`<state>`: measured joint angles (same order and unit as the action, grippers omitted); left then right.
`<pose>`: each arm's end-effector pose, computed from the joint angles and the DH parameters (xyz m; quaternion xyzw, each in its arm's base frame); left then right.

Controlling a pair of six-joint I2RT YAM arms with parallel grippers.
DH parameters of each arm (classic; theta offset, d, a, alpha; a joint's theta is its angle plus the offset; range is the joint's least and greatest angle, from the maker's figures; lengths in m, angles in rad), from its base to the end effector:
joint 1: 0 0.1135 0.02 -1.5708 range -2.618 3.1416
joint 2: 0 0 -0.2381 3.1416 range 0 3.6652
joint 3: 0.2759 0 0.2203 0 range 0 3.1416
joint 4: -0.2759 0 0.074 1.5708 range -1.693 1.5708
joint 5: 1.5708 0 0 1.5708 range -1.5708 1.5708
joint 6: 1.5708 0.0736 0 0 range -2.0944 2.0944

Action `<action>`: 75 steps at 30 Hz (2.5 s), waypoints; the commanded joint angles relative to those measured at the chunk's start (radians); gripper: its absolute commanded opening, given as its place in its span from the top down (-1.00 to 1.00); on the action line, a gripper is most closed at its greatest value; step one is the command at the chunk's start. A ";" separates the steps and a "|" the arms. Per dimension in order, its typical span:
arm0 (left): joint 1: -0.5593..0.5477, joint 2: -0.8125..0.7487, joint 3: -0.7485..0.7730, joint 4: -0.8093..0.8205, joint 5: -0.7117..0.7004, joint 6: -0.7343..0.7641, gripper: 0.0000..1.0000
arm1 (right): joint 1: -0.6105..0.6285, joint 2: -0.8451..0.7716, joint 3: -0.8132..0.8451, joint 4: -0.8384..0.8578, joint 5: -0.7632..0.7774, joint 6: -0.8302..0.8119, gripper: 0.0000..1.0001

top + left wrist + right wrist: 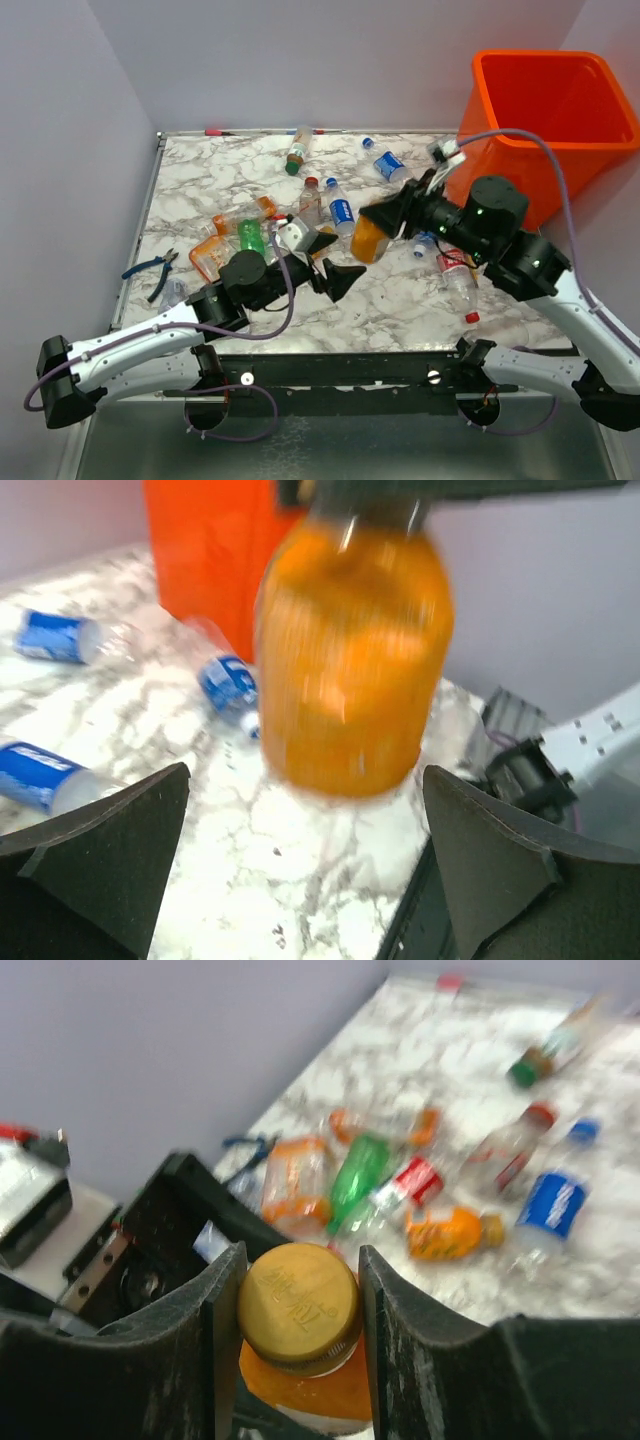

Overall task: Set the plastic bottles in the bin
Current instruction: Place the plastic bottle in the trash bin, then pick up the plastic bottle at the center of the board.

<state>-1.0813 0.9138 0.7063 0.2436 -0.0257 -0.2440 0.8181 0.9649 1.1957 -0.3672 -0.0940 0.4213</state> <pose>0.1154 -0.2126 0.3224 0.2738 0.6380 -0.4357 0.5729 0.1474 0.1674 0.3961 -0.1786 0.7320 0.4101 0.5139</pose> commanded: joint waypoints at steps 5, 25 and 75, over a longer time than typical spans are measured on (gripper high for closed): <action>-0.002 -0.243 -0.060 -0.045 -0.417 0.219 -0.98 | -0.003 0.173 0.576 -0.160 0.812 -0.387 0.99; -0.001 -0.407 -0.195 -0.076 -0.756 0.209 -0.98 | -0.805 0.695 0.626 0.760 1.193 -0.693 1.00; 0.040 -0.111 -0.080 -0.324 -0.758 0.048 -0.99 | -0.318 0.347 -0.297 0.290 -0.083 0.066 -0.99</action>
<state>-1.0679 0.7906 0.5674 -0.0551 -0.8776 -0.2394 0.4992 1.2083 0.8864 -0.1730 -0.2478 0.4820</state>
